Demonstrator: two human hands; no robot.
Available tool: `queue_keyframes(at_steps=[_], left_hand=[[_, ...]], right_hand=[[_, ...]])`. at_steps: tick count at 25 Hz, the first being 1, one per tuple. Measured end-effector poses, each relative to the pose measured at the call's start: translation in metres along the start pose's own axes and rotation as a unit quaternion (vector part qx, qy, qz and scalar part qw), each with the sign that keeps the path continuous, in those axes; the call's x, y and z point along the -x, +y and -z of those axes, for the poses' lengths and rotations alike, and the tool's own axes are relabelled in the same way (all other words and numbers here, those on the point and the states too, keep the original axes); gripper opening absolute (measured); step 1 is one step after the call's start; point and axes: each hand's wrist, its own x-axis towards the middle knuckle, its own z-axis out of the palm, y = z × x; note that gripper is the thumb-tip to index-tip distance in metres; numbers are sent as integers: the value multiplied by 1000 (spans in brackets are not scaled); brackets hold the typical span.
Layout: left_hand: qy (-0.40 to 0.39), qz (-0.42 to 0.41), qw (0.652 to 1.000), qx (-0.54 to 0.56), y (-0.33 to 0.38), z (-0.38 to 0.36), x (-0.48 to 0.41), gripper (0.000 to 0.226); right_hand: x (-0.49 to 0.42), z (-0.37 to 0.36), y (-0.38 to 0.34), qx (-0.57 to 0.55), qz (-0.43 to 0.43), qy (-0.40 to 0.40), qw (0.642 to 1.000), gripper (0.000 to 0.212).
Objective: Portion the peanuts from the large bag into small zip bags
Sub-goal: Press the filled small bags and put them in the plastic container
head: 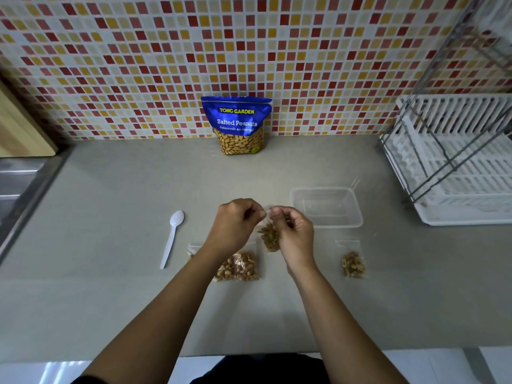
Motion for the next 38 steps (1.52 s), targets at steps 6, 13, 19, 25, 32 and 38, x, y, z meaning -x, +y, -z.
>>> queue_keyframes(at_steps=[6,13,19,25,32,38], left_hand=[[-48,26,998,41,7,4,0,8],[-49,23,998,41,-6,13,-1,8],[-75,-19,997,30,-8,16,-4,8],[-95,3,991,94,-3,18,-7,5],[-74,-24,993,86,0,16,-11,6],[-30,-39,997,60,3,10,-11,9]], right_hand=[[2,4,1,8,-3,-9,1000,10],[0,9,0,-15,-17,26,999,8],[-8,15,-5,70,24,-12,997,8],[-10,15,-11,51,24,-93,994,10],[-10,9,-11,70,33,-87,993,12],[-9,3,-18,99,60,-65,991,21]])
